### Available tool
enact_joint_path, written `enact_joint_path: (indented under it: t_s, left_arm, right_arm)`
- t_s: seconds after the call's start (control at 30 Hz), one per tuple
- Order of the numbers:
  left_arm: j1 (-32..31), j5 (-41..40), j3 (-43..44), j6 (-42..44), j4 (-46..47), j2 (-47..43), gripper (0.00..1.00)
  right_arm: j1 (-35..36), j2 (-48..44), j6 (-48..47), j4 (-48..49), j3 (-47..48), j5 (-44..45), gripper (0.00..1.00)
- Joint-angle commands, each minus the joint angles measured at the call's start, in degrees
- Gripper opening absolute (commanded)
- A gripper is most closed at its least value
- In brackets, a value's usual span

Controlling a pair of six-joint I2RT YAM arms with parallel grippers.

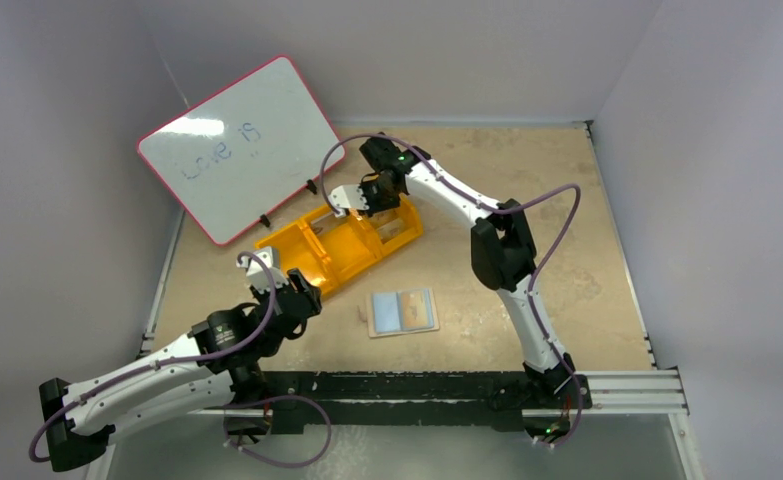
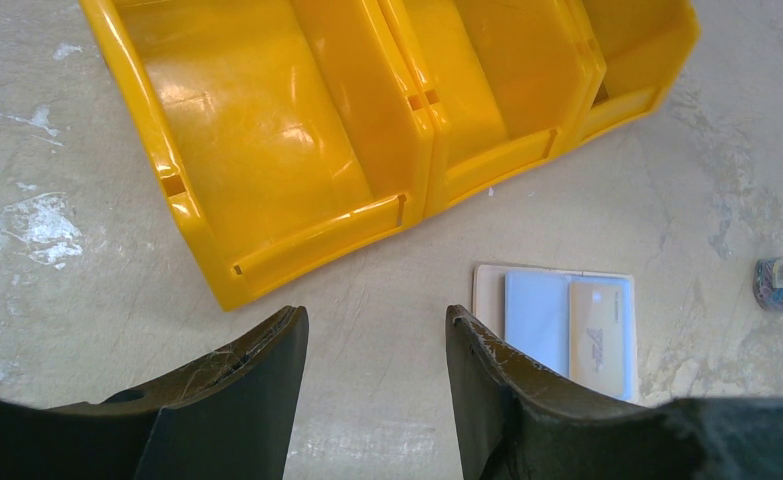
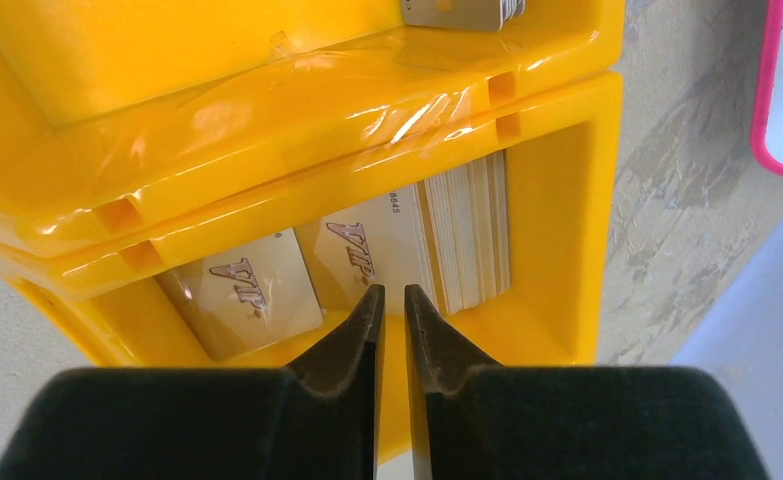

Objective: Take the credit cards out of the card holder

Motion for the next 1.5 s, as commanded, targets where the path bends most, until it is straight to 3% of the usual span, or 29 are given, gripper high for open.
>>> enact_joint_path:
  t_s: [0.0,0.17,0.43,0.57,0.63,0.73,0.83,0.93,1.07,1.27,1.47]
  left_arm:
    - [-0.28,-1.1,2.3,-0.23,0.34,-0.04,0.53]
    - [-0.26,-1.04,2.45,-0.12,0.23,0.01,0.53]
    - [-0.27,-1.64,3.54,0.03,0.2,-0.72,0.54]
    - [-0.24,-1.59,4.65,1.37,1.55,-1.01,0.58]
    - [-0.3,-1.12,5.2,2.23,3.09,-0.62,0.6]
    - [-0.28,0.41,5.45,4.45,7.14,0.59,0.62]
    - [-0.27,3.52,5.52,7.22,13.46,3.24,0.63]
    - [-0.26,7.52,6.38,9.75,19.47,7.97,0.64]
    - [-0.3,12.95,8.35,12.07,25.57,15.7,0.64]
    - [-0.24,19.32,7.57,11.02,34.95,24.39,0.64]
    - [-0.3,24.34,6.35,7.83,41.69,32.36,0.59]
  right_arm:
    - [0.22,-2.54,-1.27,0.48,-0.37,0.62,0.15]
    - [0.4,-2.97,-0.69,2.11,-0.5,2.27,0.16]
    - [0.39,-14.2,14.06,20.18,-6.02,4.87,0.2]
    - [0.4,-29.37,28.56,36.94,-22.71,7.22,0.23]
    - [0.39,-38.08,42.42,48.19,-34.27,8.54,0.24]
    - [0.39,-49.9,61.8,60.22,-50.59,12.24,0.41]
    - [0.33,-57.32,80.22,58.61,-60.14,11.57,0.45]
    - [0.33,-61.33,96.23,54.17,-67.99,9.16,0.41]
    - [0.32,-66.44,111.67,49.42,-78.21,8.89,0.42]
    - [0.39,-68.86,120.09,56.22,-89.87,1.07,0.38]
    - [0.39,-69.67,123.3,53.81,-93.64,3.23,0.32]
